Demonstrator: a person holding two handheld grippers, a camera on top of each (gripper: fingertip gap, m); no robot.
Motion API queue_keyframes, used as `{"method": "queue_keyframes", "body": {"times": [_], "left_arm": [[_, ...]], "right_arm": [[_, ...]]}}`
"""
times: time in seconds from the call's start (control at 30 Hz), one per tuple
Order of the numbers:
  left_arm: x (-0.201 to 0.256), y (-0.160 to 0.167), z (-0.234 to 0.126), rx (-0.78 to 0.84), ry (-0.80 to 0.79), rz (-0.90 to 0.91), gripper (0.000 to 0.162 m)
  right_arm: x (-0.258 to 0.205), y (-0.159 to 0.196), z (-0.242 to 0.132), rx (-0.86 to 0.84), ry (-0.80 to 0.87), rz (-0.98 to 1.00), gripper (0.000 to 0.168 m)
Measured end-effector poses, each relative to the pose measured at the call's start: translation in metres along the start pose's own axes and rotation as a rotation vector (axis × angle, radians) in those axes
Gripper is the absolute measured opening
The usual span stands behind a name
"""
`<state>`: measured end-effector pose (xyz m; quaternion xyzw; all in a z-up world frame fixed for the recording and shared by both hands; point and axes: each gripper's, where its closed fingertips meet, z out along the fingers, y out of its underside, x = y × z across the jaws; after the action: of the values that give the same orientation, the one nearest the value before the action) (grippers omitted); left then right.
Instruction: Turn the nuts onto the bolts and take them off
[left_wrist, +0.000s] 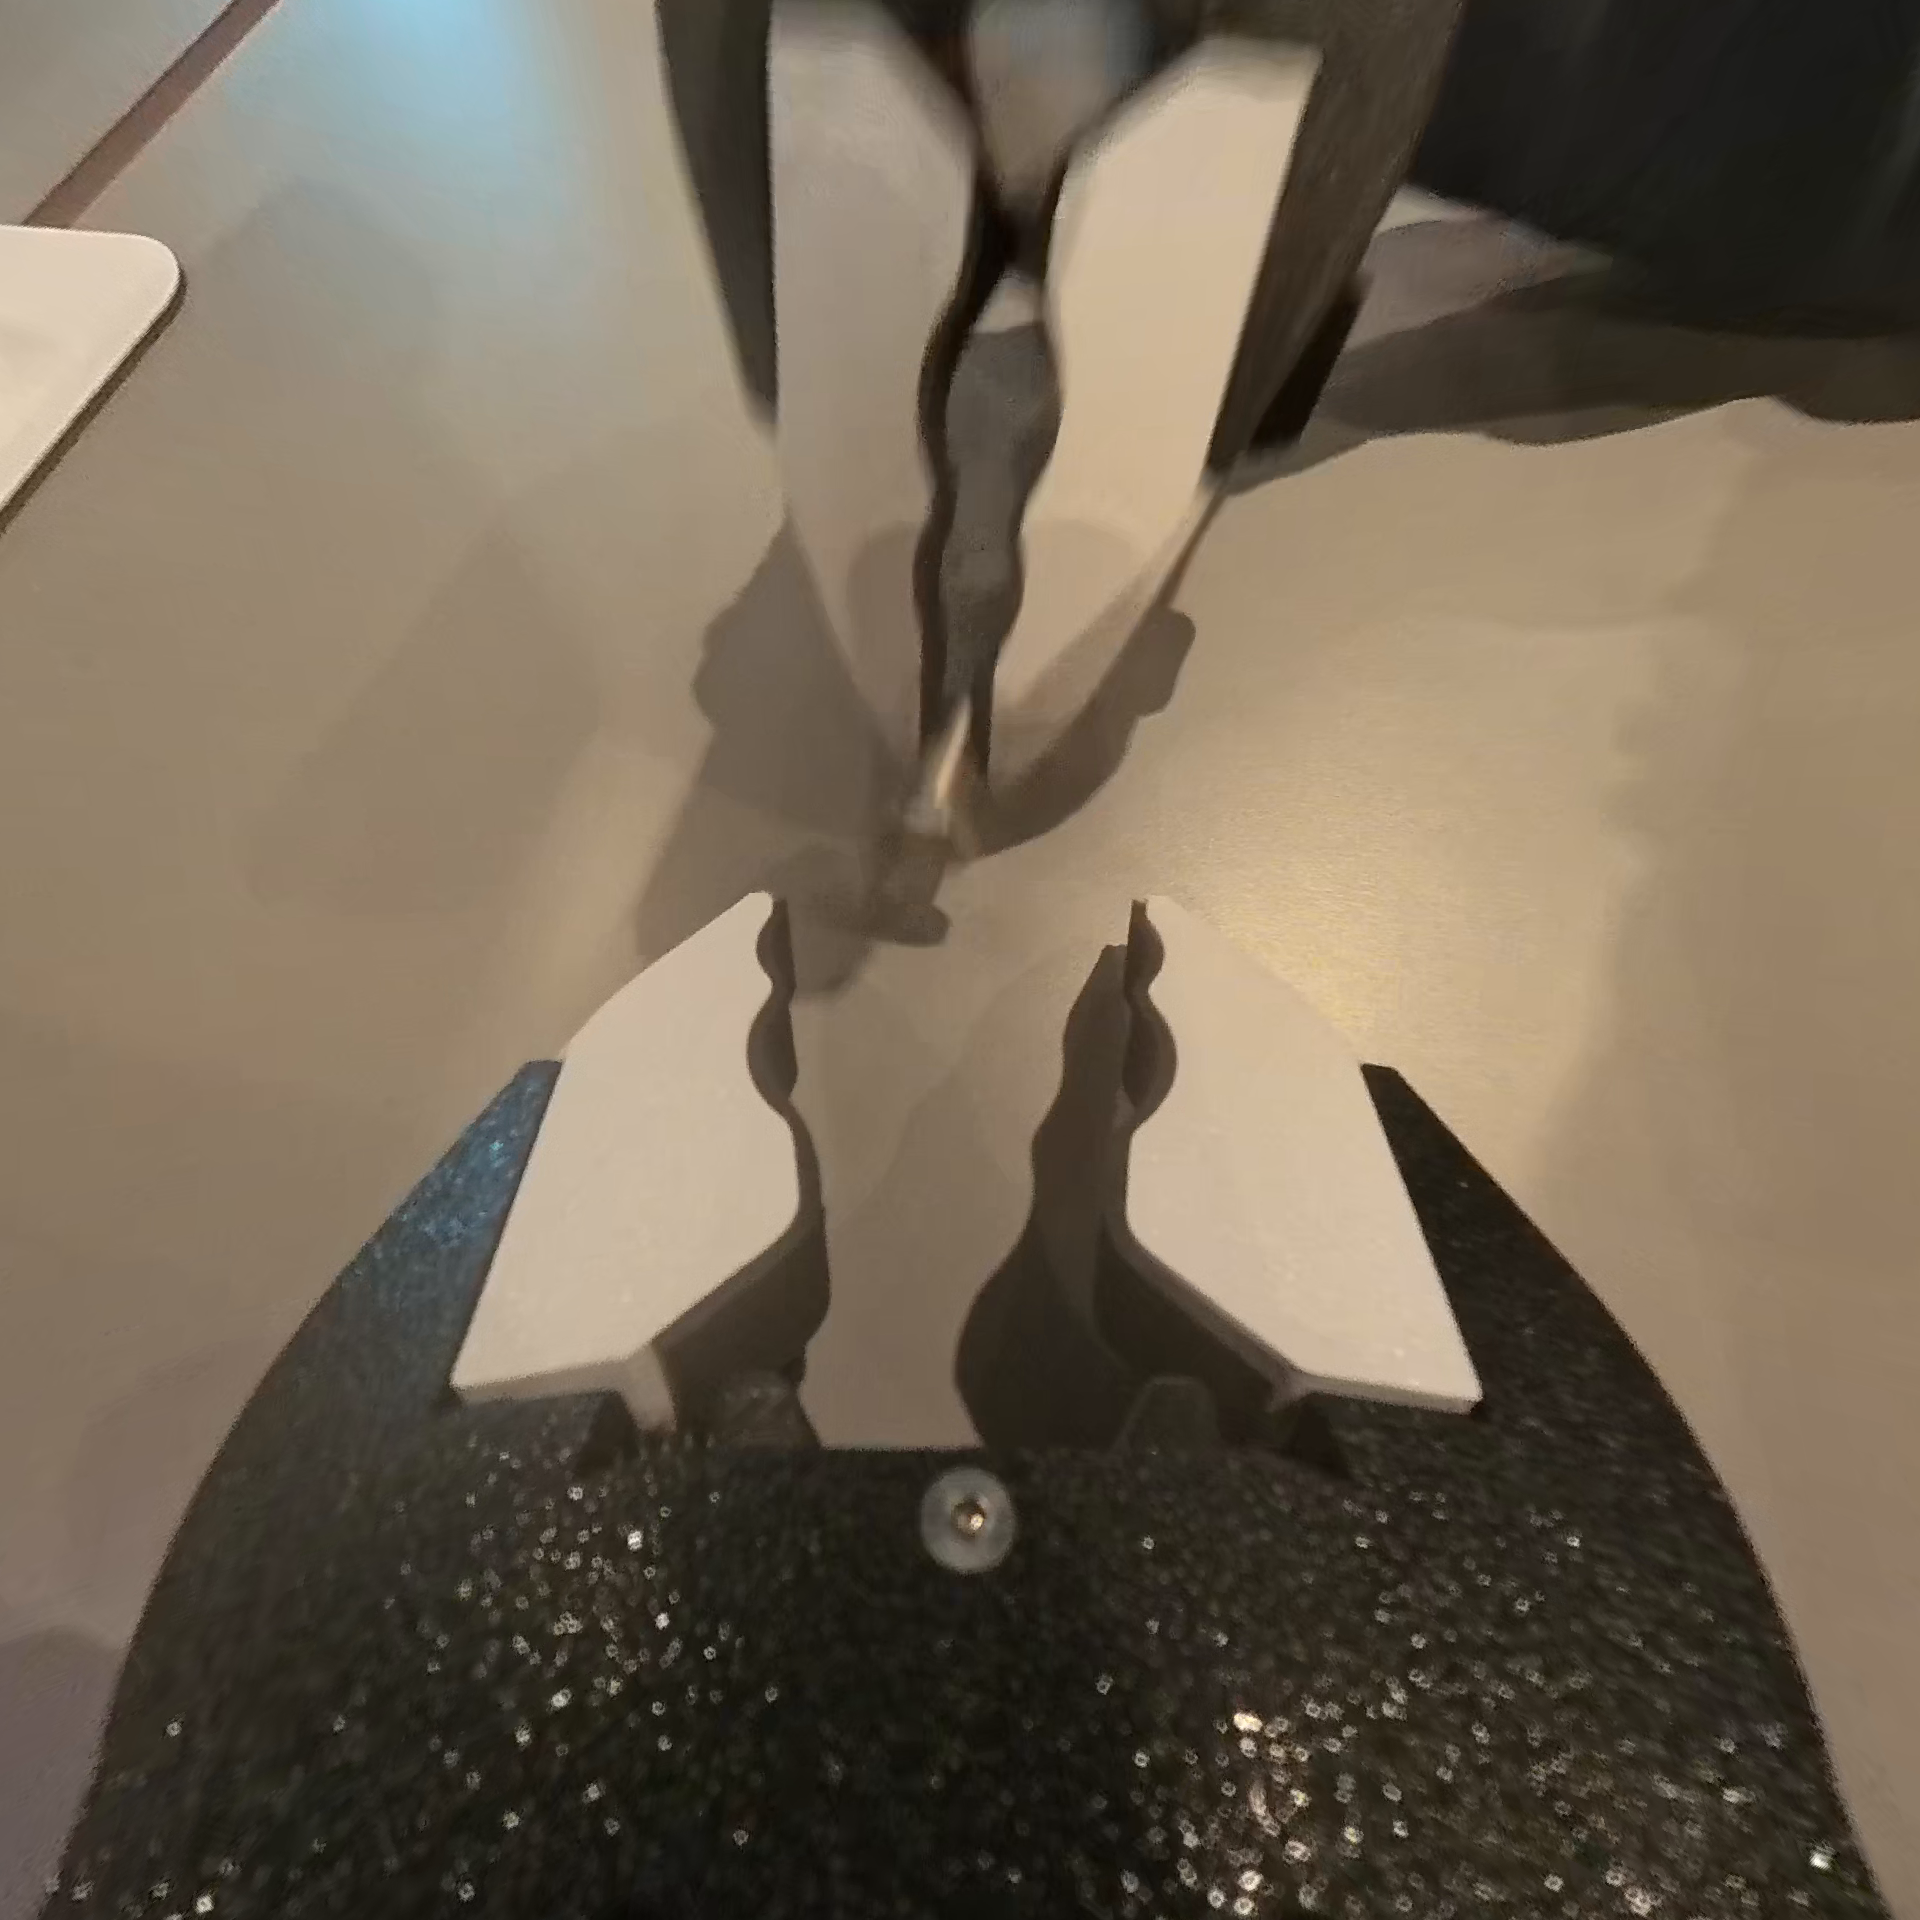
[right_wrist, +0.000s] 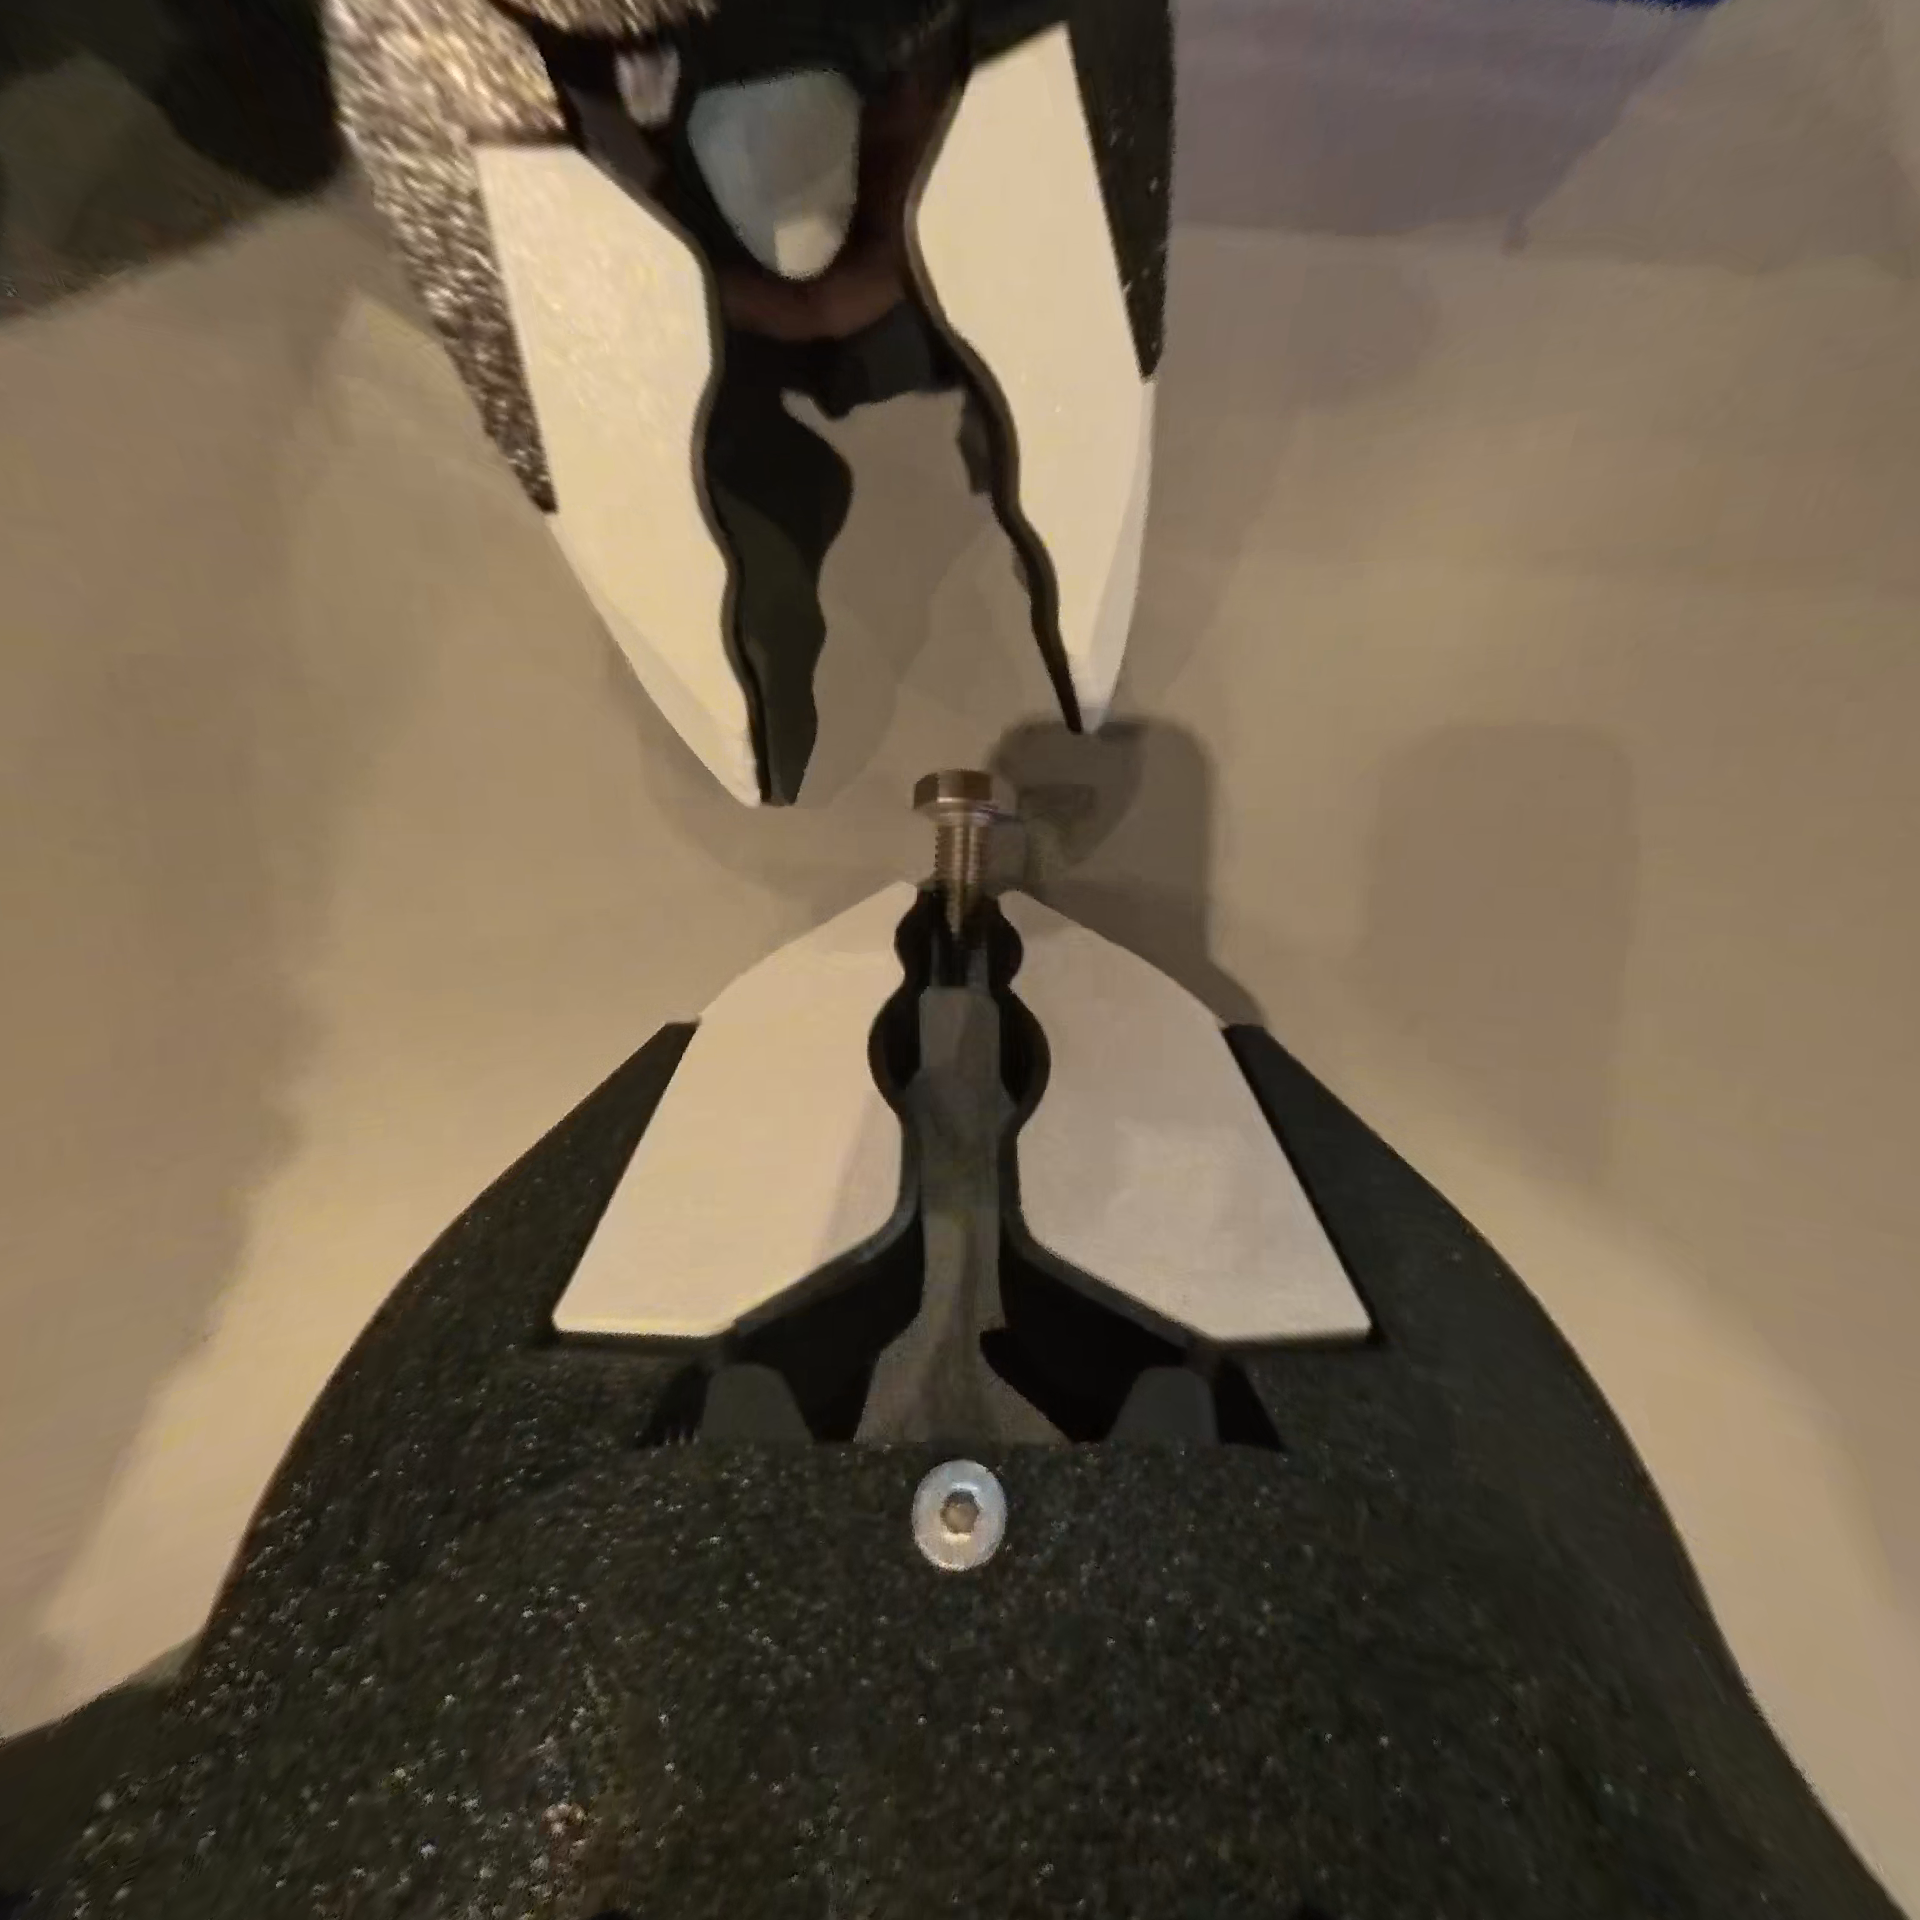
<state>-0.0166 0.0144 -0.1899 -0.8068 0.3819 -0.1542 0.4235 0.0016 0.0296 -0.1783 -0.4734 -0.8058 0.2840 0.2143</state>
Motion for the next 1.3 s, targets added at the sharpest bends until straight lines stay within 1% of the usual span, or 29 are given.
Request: {"method": "queue_keyframes", "body": {"times": [0.03, 0.1, 0.13, 0.2, 0.27, 0.3, 0.33, 0.4, 0.47, 0.5, 0.57, 0.67, 0.7, 0.77, 0.9, 0.97, 1.07, 1.13, 1.17, 1.23, 1.3], "left_arm": [[0.000, 0.000, 0.000, -0.001, 0.001, -0.002, 0.061], [0.000, 0.000, 0.000, -0.003, 0.003, -0.005, 0.060], [0.000, 0.001, 0.000, -0.003, 0.003, -0.005, 0.060], [0.000, 0.001, 0.000, -0.003, 0.004, -0.005, 0.060], [0.001, 0.001, 0.000, -0.005, 0.008, -0.007, 0.060], [0.001, 0.001, 0.000, -0.006, 0.010, -0.009, 0.060], [0.001, 0.001, 0.000, -0.007, 0.011, -0.010, 0.060], [0.001, 0.001, 0.000, -0.008, 0.014, -0.012, 0.060], [0.001, 0.002, 0.001, -0.012, 0.018, -0.019, 0.060], [0.001, 0.002, 0.001, -0.015, 0.021, -0.023, 0.060], [0.001, 0.002, 0.001, -0.019, 0.024, -0.030, 0.060], [0.000, 0.002, 0.001, -0.019, 0.024, -0.031, 0.061], [0.000, 0.002, 0.002, -0.021, 0.025, -0.033, 0.061], [0.000, 0.003, 0.002, -0.026, 0.029, -0.041, 0.061], [0.000, 0.003, 0.002, -0.030, 0.032, -0.048, 0.062], [0.000, 0.003, 0.003, -0.030, 0.031, -0.048, 0.062], [0.000, 0.003, 0.003, -0.030, 0.031, -0.049, 0.062], [-0.001, 0.003, 0.003, -0.031, 0.031, -0.050, 0.062], [-0.001, 0.003, 0.003, -0.031, 0.032, -0.051, 0.062], [-0.001, 0.004, 0.003, -0.034, 0.035, -0.056, 0.062], [-0.001, 0.004, 0.004, -0.035, 0.036, -0.058, 0.063]], "right_arm": [[0.003, 0.000, -0.015, -0.018, 0.070, -0.022, 0.010], [0.016, 0.010, -0.061, -0.116, 0.290, -0.050, 0.010], [0.022, 0.016, -0.092, -0.149, 0.409, -0.044, 0.009], [0.035, 0.033, -0.162, -0.184, 0.628, 0.030, 0.010], [0.049, 0.065, -0.239, -0.243, 0.856, 0.135, 0.010], [0.054, 0.089, -0.274, -0.292, 0.948, 0.206, 0.010], [0.059, 0.117, -0.303, -0.340, 1.003, 0.292, 0.009], [0.063, 0.180, -0.336, -0.415, 0.985, 0.504, 0.009], [0.066, 0.243, -0.352, -0.491, 0.935, 0.677, 0.009], [0.067, 0.270, -0.354, -0.513, 0.904, 0.753, 0.009], [0.067, 0.304, -0.349, -0.525, 0.838, 0.849, 0.009], [0.065, 0.333, -0.342, -0.594, 0.742, 0.951, 0.010], [0.069, 0.334, -0.345, -0.575, 0.743, 0.979, 0.010], [0.068, 0.334, -0.344, -0.561, 0.689, 1.062, 0.010], [0.063, 0.343, -0.340, -0.624, 0.610, 1.119, 0.012], [0.067, 0.340, -0.341, -0.604, 0.630, 1.110, 0.018], [0.070, 0.327, -0.348, -0.608, 0.688, 1.076, 0.019], [0.074, 0.301, -0.353, -0.577, 0.769, 1.021, 0.019], [0.076, 0.278, -0.352, -0.533, 0.813, 0.972, 0.018], [0.079, 0.215, -0.340, -0.402, 0.875, 0.827, 0.015], [0.074, 0.143, -0.312, -0.233, 0.872, 0.668, 0.014]]}}
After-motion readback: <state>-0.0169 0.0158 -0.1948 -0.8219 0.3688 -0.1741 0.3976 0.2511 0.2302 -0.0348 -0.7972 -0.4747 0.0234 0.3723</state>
